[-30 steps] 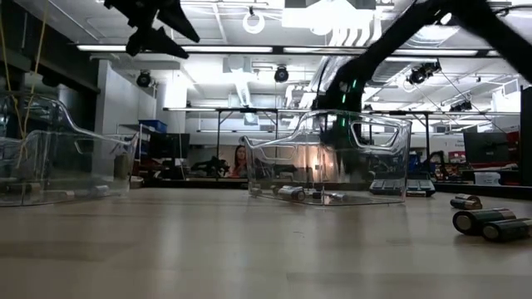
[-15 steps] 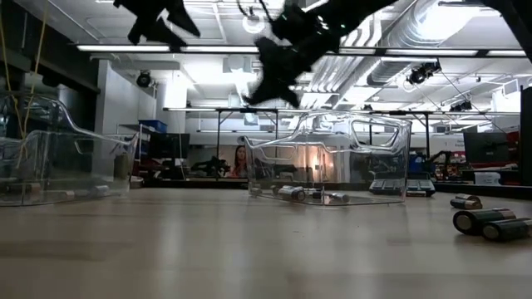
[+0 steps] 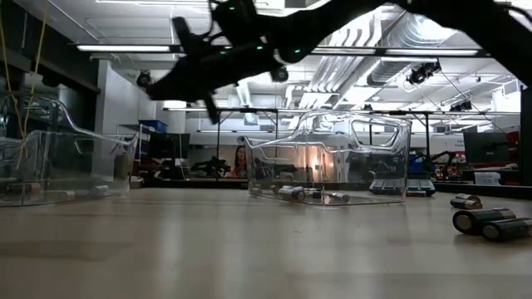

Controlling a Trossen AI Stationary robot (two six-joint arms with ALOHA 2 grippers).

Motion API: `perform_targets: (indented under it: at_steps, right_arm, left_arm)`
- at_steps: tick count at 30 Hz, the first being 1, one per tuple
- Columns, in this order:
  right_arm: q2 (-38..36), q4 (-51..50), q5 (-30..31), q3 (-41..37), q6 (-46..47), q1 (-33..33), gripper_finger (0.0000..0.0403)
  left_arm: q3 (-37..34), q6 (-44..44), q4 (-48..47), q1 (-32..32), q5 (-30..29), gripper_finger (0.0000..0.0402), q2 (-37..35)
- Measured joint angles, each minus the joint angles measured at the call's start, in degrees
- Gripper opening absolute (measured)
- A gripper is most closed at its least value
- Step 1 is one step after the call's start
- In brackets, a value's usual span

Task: Sort batteries
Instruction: Put the black battery into the left transparent bin

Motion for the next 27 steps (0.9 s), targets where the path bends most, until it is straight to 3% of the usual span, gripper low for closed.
perform_targets:
  at_steps: [8,12,16,21,24,27]
  right_arm:
    - [14.60,-5.37,-1.43,21.99,-0.05,2.12,0.0004]
    - [19.29,-10.10,-3.69,29.91,3.48,2.10,0.0032]
    - [19.19,-10.43,-8.09,28.17,6.39,1.54,0.0100]
    - [16.83,-17.57,-11.51,28.98,0.81,-0.94,0.0181]
    - [13.53,-26.90,-9.81,29.76,-6.06,-4.17,0.0194]
    - [9.17,-35.60,-3.87,29.66,-13.00,-8.24,0.0194]
  left_arm:
    - [-0.02,-0.41,-0.97,-0.54,0.03,0.0218,-1.84]
    - [-0.02,-0.47,-1.14,-0.61,0.06,0.0218,-2.28]
    - [-0.02,-0.45,-1.08,-0.63,0.07,0.0218,-2.29]
    - [-0.04,-0.39,-1.02,-0.65,0.08,0.0218,-2.26]
    - [-0.04,-0.36,-1.06,-0.63,0.01,0.0218,-2.27]
    - [-0.04,-0.41,-1.02,-0.65,-0.03,0.0218,-2.29]
